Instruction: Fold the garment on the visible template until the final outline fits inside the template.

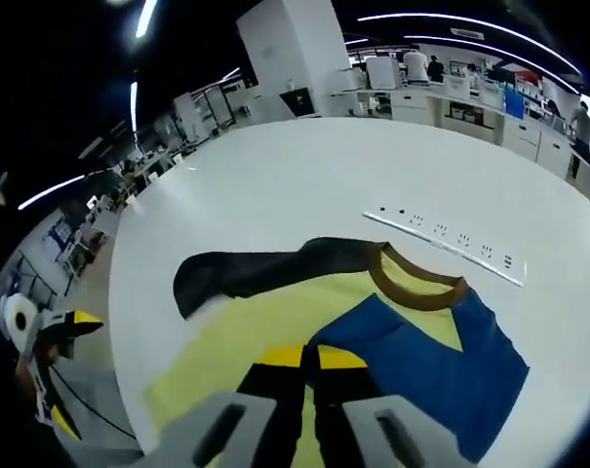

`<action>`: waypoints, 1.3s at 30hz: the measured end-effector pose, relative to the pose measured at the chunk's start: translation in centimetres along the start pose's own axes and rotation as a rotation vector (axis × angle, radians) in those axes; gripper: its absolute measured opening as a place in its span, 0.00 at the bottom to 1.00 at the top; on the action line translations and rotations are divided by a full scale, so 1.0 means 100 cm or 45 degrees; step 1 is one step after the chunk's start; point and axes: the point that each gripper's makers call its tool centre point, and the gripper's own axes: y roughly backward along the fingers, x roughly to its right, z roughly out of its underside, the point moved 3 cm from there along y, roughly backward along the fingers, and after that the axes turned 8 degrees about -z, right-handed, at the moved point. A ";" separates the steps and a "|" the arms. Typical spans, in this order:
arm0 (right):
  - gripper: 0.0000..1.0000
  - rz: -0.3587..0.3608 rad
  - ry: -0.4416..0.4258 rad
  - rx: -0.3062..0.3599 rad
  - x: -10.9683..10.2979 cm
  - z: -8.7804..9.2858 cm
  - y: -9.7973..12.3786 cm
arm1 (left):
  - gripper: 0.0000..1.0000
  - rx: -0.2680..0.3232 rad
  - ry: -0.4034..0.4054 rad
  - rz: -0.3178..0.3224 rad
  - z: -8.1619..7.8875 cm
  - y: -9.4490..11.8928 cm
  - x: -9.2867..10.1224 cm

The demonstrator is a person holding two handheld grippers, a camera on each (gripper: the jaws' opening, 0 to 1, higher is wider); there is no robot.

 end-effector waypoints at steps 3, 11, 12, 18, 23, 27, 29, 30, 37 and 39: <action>0.00 -0.006 0.006 -0.003 -0.004 -0.001 -0.003 | 0.99 -0.005 -0.001 -0.004 0.001 0.001 0.000; 0.00 -0.018 0.029 -0.013 -0.015 -0.004 -0.013 | 0.99 -0.007 0.004 -0.005 0.002 0.001 0.002; 0.00 -0.020 0.029 -0.014 -0.016 -0.003 -0.013 | 0.99 -0.008 0.004 -0.004 0.002 0.001 0.002; 0.00 -0.044 0.037 -0.021 -0.026 -0.004 -0.022 | 0.99 -0.008 0.007 -0.003 0.002 0.000 0.002; 0.00 -0.065 0.042 -0.020 -0.036 -0.008 -0.028 | 0.99 -0.009 0.012 0.001 0.004 0.000 0.000; 0.00 -0.069 0.058 -0.028 -0.042 -0.009 -0.033 | 0.99 -0.013 0.014 0.001 0.006 0.000 0.000; 0.00 -0.076 0.060 -0.026 -0.044 -0.010 -0.036 | 0.99 -0.013 0.021 0.001 0.007 0.001 -0.001; 0.00 -0.080 0.061 -0.026 -0.045 -0.011 -0.038 | 0.99 -0.014 0.021 0.000 0.008 0.001 -0.001; 0.00 -0.077 0.072 -0.047 -0.054 -0.005 -0.047 | 0.99 -0.017 0.031 -0.009 0.012 0.003 -0.005; 0.00 -0.078 0.075 -0.060 -0.054 -0.003 -0.050 | 0.99 -0.018 0.033 -0.011 0.012 0.003 -0.006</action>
